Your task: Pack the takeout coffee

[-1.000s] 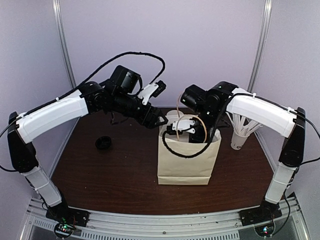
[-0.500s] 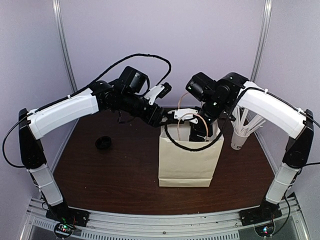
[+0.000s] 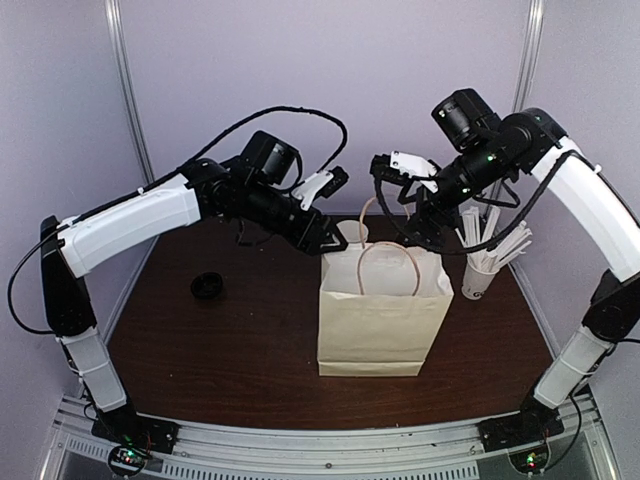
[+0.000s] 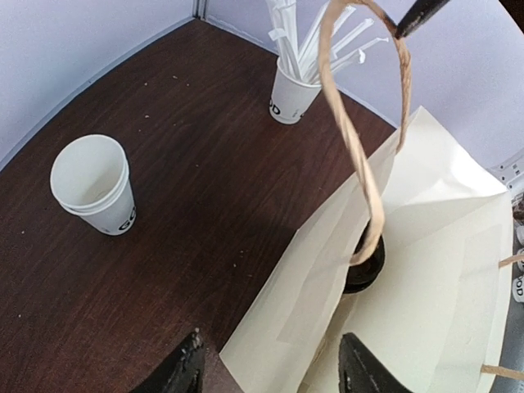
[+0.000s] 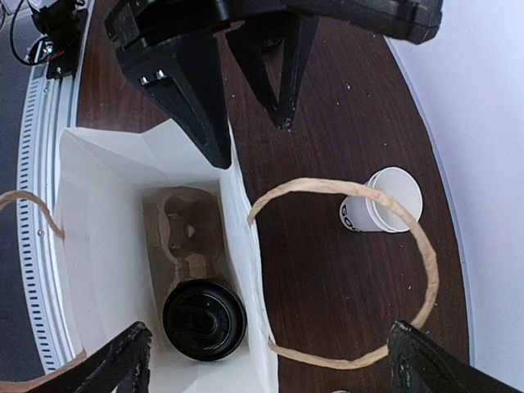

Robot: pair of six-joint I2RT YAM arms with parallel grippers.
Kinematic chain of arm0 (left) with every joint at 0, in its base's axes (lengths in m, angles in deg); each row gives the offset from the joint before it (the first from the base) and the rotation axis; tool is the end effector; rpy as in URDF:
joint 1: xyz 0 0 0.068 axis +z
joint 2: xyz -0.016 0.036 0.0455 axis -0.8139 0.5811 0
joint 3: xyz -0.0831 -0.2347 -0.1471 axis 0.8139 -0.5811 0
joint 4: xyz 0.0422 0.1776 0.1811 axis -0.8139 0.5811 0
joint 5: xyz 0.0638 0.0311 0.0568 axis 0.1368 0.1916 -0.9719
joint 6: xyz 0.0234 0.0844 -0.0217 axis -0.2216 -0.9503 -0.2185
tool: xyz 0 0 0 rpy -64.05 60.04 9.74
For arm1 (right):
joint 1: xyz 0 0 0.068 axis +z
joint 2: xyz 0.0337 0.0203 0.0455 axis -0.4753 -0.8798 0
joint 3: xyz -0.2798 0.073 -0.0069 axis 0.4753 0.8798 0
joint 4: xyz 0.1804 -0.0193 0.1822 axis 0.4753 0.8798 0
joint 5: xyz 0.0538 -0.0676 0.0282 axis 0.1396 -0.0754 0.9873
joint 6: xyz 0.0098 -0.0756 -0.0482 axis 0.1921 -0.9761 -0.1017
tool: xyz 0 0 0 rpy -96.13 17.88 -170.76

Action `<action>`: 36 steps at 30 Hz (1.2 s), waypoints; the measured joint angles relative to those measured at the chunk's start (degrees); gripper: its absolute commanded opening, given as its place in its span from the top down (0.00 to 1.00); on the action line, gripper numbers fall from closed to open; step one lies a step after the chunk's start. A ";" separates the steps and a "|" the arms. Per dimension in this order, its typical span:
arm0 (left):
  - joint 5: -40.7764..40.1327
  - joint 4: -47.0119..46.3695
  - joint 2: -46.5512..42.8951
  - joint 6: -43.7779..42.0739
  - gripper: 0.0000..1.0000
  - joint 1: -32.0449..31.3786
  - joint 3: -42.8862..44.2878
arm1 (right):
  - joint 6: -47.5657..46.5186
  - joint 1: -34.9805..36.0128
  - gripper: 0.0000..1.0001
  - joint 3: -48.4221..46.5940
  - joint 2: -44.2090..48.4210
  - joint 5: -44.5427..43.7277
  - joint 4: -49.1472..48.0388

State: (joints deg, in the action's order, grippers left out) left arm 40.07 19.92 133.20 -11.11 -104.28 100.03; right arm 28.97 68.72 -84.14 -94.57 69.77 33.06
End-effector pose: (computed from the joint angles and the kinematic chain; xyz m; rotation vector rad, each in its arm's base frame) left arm 0.2606 -0.3473 0.3520 0.9586 2.1875 -0.8994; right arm 0.2299 0.2307 0.4237 -1.6379 1.8492 0.4579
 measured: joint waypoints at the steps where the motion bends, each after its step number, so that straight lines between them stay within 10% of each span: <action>1: 0.76 0.44 0.44 -0.31 0.46 0.00 0.72 | -0.04 -0.79 0.00 -0.57 0.20 1.20 0.31; 15: 12.50 9.57 7.50 -8.33 0.69 0.00 13.00 | -0.17 -15.47 0.00 -1.22 8.57 15.72 3.39; 23: 13.49 11.87 11.63 -12.09 1.00 0.00 15.91 | 0.46 -22.34 0.00 6.14 12.83 18.16 2.75; 36: 4.50 13.92 5.99 -22.03 1.00 0.00 13.16 | 1.11 -25.92 0.00 11.61 13.22 18.86 -0.33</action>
State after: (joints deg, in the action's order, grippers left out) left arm 44.57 33.84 139.19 -33.14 -104.28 113.19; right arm 30.08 42.80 -72.53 -81.35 88.63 32.73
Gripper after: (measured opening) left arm 0.010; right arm 0.997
